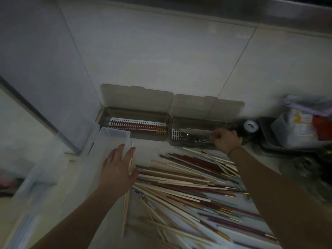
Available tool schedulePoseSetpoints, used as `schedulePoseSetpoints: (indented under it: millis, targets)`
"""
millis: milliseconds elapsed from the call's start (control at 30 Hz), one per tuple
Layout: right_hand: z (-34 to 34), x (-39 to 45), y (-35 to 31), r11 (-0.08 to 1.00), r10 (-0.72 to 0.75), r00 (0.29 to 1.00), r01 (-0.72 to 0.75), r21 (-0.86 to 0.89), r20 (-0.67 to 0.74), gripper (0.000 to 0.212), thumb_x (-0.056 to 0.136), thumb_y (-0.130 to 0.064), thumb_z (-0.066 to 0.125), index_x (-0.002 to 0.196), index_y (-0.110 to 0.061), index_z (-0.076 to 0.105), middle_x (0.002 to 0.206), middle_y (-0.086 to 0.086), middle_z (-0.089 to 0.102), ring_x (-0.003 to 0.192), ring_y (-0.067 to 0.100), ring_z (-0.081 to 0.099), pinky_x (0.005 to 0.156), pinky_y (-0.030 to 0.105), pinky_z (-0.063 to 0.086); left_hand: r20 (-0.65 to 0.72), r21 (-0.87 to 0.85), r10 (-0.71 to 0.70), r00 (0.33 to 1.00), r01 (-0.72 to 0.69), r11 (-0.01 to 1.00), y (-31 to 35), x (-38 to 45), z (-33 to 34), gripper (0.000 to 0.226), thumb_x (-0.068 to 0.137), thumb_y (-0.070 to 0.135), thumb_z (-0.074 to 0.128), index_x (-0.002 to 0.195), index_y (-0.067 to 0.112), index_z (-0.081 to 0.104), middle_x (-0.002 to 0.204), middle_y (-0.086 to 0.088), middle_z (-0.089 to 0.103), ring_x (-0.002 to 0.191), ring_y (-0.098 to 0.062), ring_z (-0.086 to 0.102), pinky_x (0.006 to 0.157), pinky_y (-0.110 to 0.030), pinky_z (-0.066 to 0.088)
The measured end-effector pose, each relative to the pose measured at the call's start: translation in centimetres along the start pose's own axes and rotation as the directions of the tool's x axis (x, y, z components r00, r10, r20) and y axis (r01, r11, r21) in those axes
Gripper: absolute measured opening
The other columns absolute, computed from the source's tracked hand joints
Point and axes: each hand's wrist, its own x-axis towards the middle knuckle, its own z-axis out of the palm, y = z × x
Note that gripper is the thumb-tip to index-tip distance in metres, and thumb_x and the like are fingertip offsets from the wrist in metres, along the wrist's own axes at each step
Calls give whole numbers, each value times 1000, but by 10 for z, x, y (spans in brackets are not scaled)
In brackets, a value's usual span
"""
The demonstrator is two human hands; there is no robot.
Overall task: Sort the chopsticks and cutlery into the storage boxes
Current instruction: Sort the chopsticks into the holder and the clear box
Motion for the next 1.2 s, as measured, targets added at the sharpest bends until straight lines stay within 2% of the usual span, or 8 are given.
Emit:
schedulePoseSetpoints:
  millis: [200, 300, 400, 533, 867, 1033, 1133, 1200]
  targets:
    - [-2, 3, 3, 993, -102, 991, 106, 46, -88, 16, 90, -20, 57, 97, -15, 70, 103, 15, 67, 101, 38, 57, 89, 41, 48, -14, 11, -11, 1000, 11, 1000, 5, -1, -3, 75, 76, 53, 47, 142, 19, 44, 148, -16, 37, 133, -37, 36, 108, -51, 32]
    - [-7, -23, 8, 957, -186, 934, 242, 159, -304, 15, 84, -2, 63, 97, 1, 70, 106, 21, 64, 103, 38, 58, 96, 39, 45, -7, 25, -19, 1000, 19, 1000, 4, 0, -2, 75, 75, 53, 47, 141, 19, 45, 148, -16, 37, 133, -37, 36, 108, -51, 31]
    - [-1, -73, 23, 935, -231, 878, 319, 152, -419, 16, 83, -2, 66, 98, -3, 70, 110, 16, 62, 104, 35, 56, 95, 37, 45, -3, 39, -16, 1000, 16, 999, 1, 1, 2, 70, 79, 51, 55, 141, 20, 44, 148, -15, 36, 133, -36, 35, 108, -51, 31]
    - [20, -145, 57, 915, -372, 811, 403, -28, -452, 6, 82, -8, 69, 86, -10, 72, 92, 9, 64, 88, 29, 55, 79, 33, 42, 10, 50, -8, 1000, 7, 999, -1, 4, 9, 71, 80, 48, 65, 143, 23, 42, 150, -15, 33, 135, -36, 33, 108, -51, 33]
    - [49, -228, 105, 949, -316, 911, 305, -83, -266, 9, 74, -14, 75, 81, -19, 75, 86, 1, 68, 79, 28, 59, 69, 35, 51, -3, 38, -1, 1000, 2, 999, -4, 5, 8, 71, 81, 47, 65, 144, 23, 41, 151, -16, 32, 136, -36, 31, 108, -50, 31]
    - [44, -232, 104, 953, -282, 933, 246, -177, -225, 17, 70, -25, 62, 80, -26, 77, 86, -4, 71, 79, 27, 64, 64, 35, 54, 16, 38, -10, 1000, 9, 999, -2, 5, 6, 72, 84, 50, 61, 146, 23, 36, 153, -13, 28, 138, -34, 28, 110, -46, 28]
    - [39, -235, 116, 977, -160, 961, 122, -174, -226, 22, 73, -23, 54, 81, -28, 74, 87, -4, 70, 78, 27, 63, 61, 34, 50, 12, 32, -8, 1000, 8, 999, -2, 5, 5, 71, 84, 49, 62, 145, 22, 38, 152, -13, 30, 137, -34, 29, 108, -47, 29]
    - [36, -236, 125, 983, -34, 977, -5, -184, -208, 22, 72, -11, 69, 86, -27, 74, 91, 0, 71, 79, 30, 62, 65, 35, 49, 7, 36, -1, 1000, 1, 999, -2, 5, 6, 69, 83, 49, 62, 143, 22, 40, 151, -13, 32, 136, -34, 31, 107, -47, 30]
